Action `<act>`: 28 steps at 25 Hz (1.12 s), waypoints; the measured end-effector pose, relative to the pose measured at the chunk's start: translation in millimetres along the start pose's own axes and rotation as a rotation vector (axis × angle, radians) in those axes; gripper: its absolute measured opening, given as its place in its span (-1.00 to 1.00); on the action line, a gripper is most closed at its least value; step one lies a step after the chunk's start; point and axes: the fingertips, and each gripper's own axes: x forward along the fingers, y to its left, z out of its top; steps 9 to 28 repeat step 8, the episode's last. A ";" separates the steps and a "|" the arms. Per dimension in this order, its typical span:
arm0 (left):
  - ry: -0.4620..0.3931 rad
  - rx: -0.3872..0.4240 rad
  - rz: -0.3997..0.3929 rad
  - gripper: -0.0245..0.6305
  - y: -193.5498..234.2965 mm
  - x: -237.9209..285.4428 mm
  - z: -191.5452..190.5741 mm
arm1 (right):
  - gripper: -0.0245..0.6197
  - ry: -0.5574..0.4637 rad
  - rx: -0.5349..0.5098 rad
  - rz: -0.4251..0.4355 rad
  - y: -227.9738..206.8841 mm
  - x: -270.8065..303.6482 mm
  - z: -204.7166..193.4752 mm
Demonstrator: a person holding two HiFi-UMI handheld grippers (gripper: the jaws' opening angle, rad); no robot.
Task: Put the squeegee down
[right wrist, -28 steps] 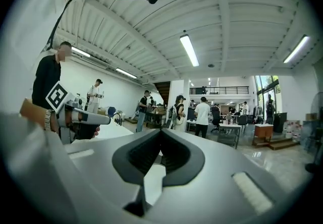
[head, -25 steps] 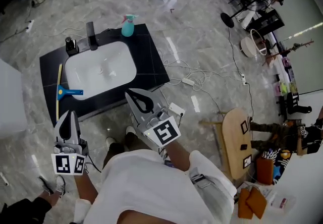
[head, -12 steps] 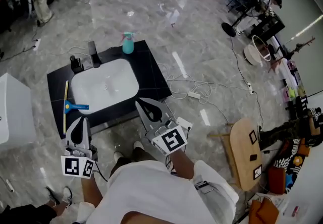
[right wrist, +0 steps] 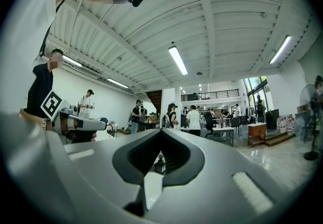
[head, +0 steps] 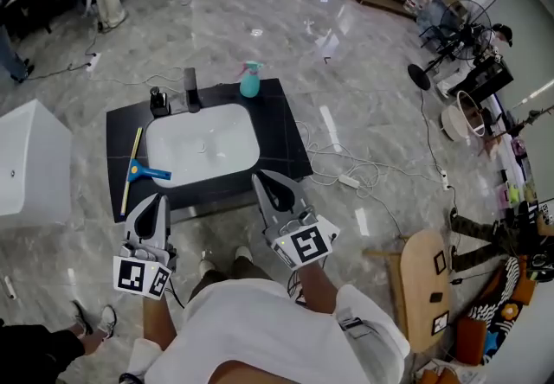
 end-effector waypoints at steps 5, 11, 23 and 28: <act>-0.012 0.001 0.013 -0.91 -0.1 -9.0 -0.9 | -0.90 -0.024 0.033 0.014 4.8 -2.9 3.4; -0.019 0.001 0.019 -0.91 0.5 -12.8 -2.8 | -0.90 -0.034 0.035 0.017 6.3 -3.3 4.0; -0.019 0.001 0.019 -0.91 0.5 -12.8 -2.8 | -0.90 -0.034 0.035 0.017 6.3 -3.3 4.0; -0.019 0.001 0.019 -0.91 0.5 -12.8 -2.8 | -0.90 -0.034 0.035 0.017 6.3 -3.3 4.0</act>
